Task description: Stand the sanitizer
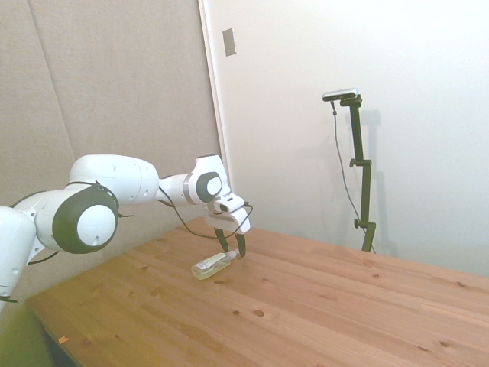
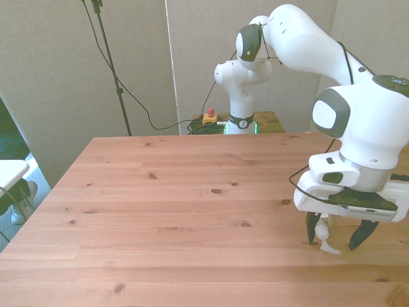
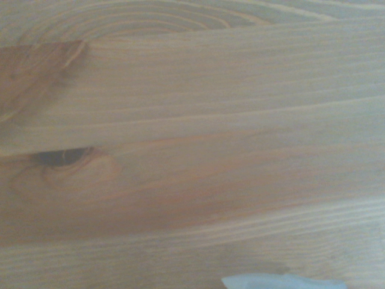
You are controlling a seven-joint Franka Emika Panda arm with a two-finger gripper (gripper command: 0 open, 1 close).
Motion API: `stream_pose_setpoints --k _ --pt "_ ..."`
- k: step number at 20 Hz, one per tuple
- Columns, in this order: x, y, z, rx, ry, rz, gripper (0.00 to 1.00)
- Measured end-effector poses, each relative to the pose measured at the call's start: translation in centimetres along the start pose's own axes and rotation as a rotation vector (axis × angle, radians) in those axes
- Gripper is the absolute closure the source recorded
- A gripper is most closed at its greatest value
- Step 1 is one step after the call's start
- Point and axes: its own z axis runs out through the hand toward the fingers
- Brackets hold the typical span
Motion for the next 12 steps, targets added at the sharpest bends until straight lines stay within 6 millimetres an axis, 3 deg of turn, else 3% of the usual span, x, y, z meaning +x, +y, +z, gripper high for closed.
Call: stream_pose_setpoints --k 12 --pt "1.2 1.3 0.4 0.046 -0.020 0.031 1.00"
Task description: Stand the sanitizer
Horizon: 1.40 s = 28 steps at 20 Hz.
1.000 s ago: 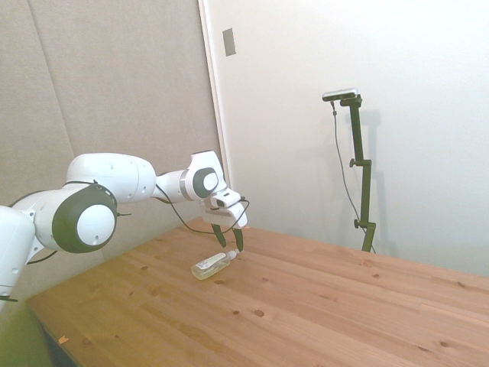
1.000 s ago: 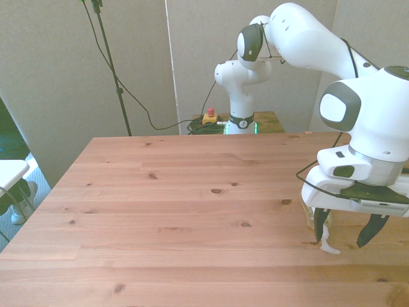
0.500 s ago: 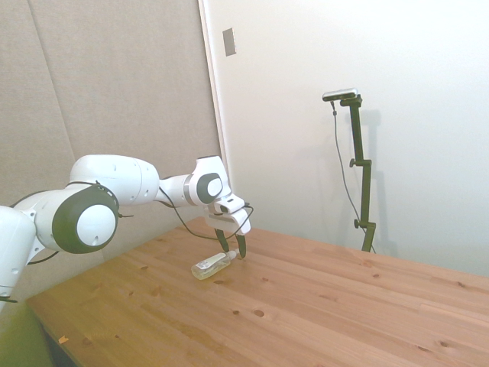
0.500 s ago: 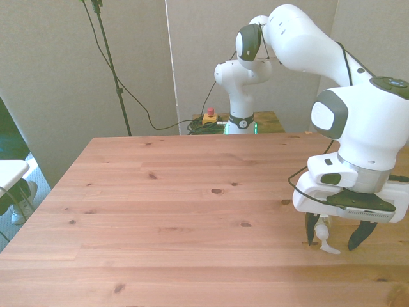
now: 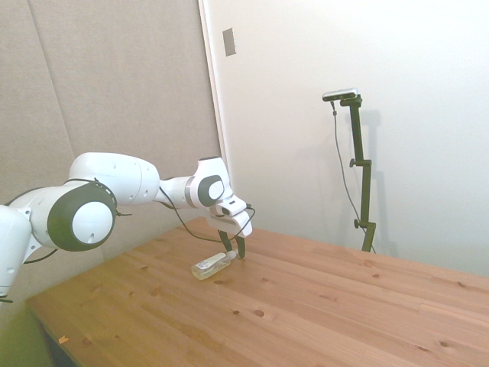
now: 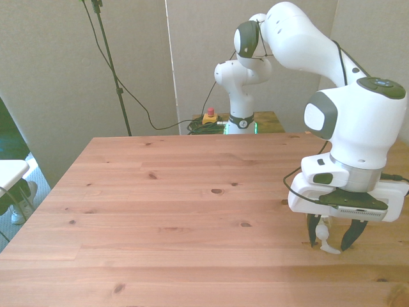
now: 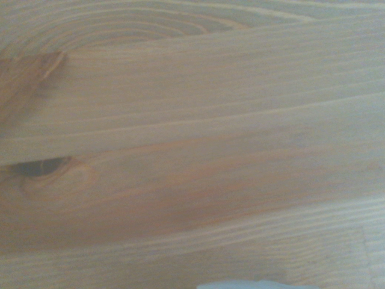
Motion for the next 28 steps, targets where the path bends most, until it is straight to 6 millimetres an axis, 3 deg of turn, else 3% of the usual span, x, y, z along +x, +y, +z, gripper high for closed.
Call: stream_pose_setpoints --k 9,18,23,28 --pt "1.7 1.0 0.1 0.018 -0.018 0.026 1.00" --pt "2.6 0.9 -0.5 0.080 0.018 0.040 1.00" --pt "2.6 0.8 -3.5 0.155 0.102 0.092 1.00" --pt "0.7 0.7 -8.2 0.208 0.275 0.145 1.00"
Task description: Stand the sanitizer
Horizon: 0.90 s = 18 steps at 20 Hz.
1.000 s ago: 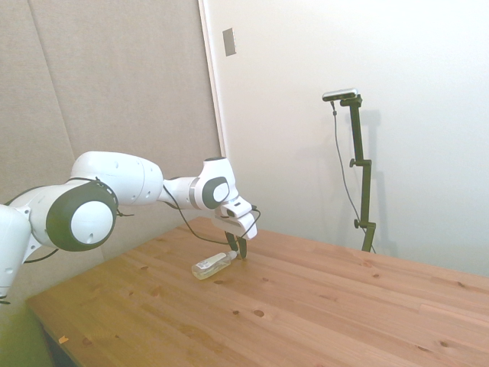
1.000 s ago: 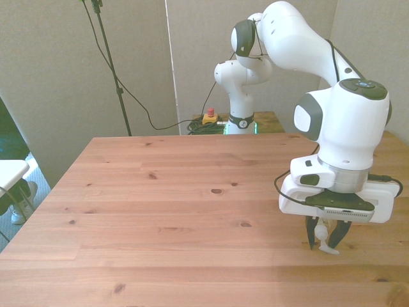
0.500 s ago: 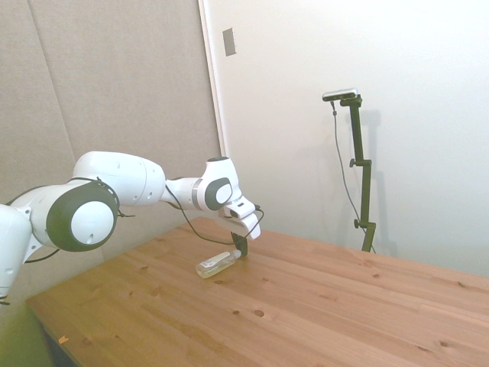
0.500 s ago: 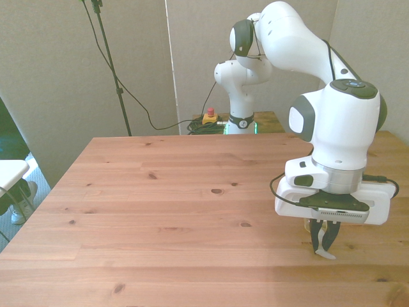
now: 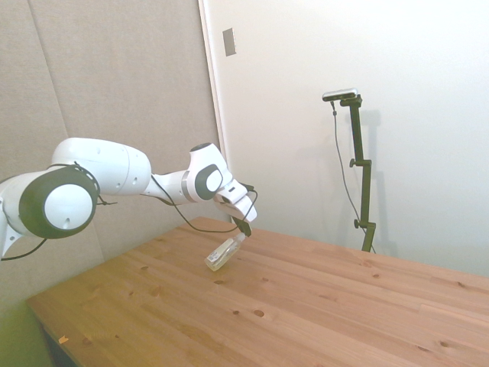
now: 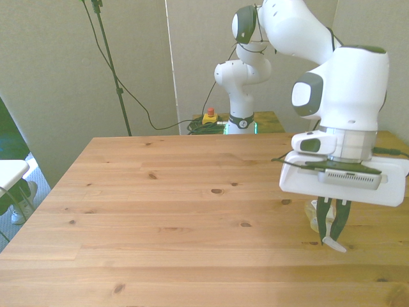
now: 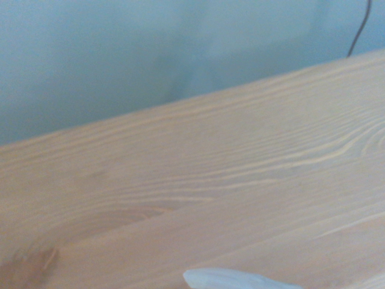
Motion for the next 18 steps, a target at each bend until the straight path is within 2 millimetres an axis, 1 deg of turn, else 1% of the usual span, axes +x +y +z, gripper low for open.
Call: stream_pose_setpoints --k 3,5,8,11,18 --pt "-1.4 -0.4 -2.7 0.023 0.105 0.024 1.00" --pt "-2.4 -0.7 -3.6 0.034 0.161 0.036 1.00" --pt "-3.8 -1.0 -4.0 0.055 0.250 0.061 1.00" --pt "-5.0 -1.0 -3.8 0.080 0.328 0.088 1.00" --pt "-7.2 -1.1 -3.7 0.146 0.463 0.149 1.00"
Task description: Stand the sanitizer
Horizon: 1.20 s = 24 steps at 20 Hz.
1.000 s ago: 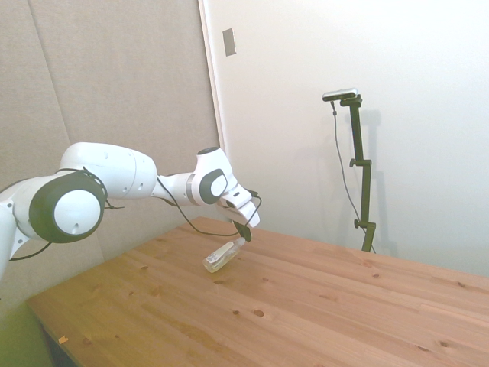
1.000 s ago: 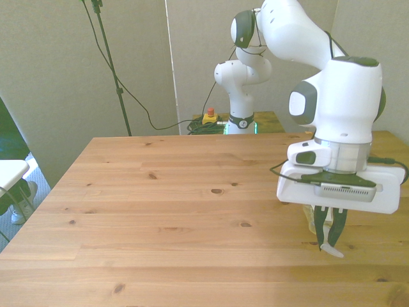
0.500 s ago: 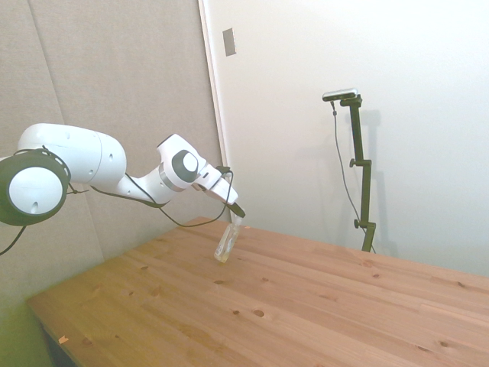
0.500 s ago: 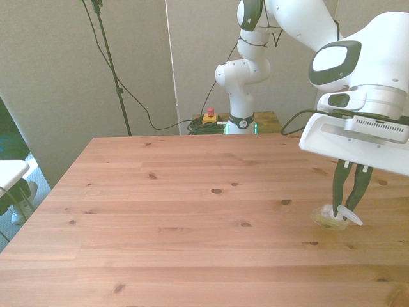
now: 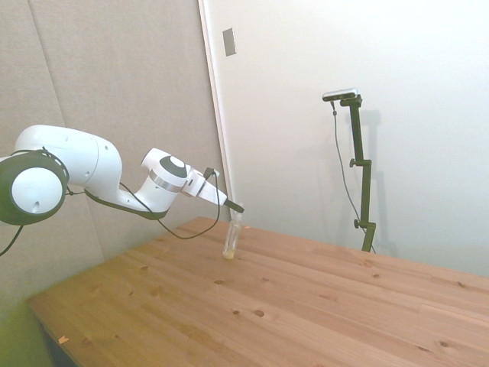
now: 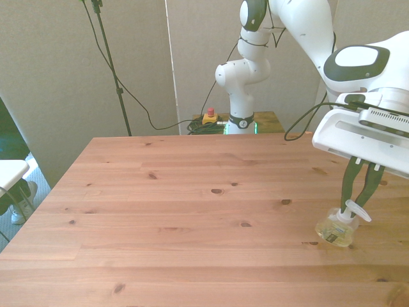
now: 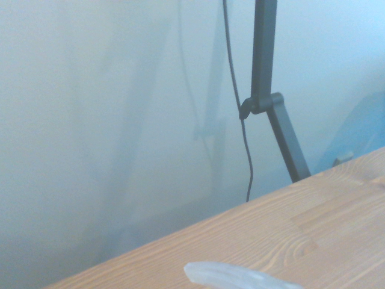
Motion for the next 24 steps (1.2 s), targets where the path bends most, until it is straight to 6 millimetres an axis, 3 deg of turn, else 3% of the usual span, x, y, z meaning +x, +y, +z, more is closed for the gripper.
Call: stream_pose_setpoints --k 12,23,24 --pt "-4.6 1.3 -2.3 0.067 0.231 0.046 1.00" --pt "-5.7 2.3 -2.3 0.086 0.249 0.040 1.00" --pt "-5.7 2.3 -2.4 0.086 0.248 0.040 0.00"
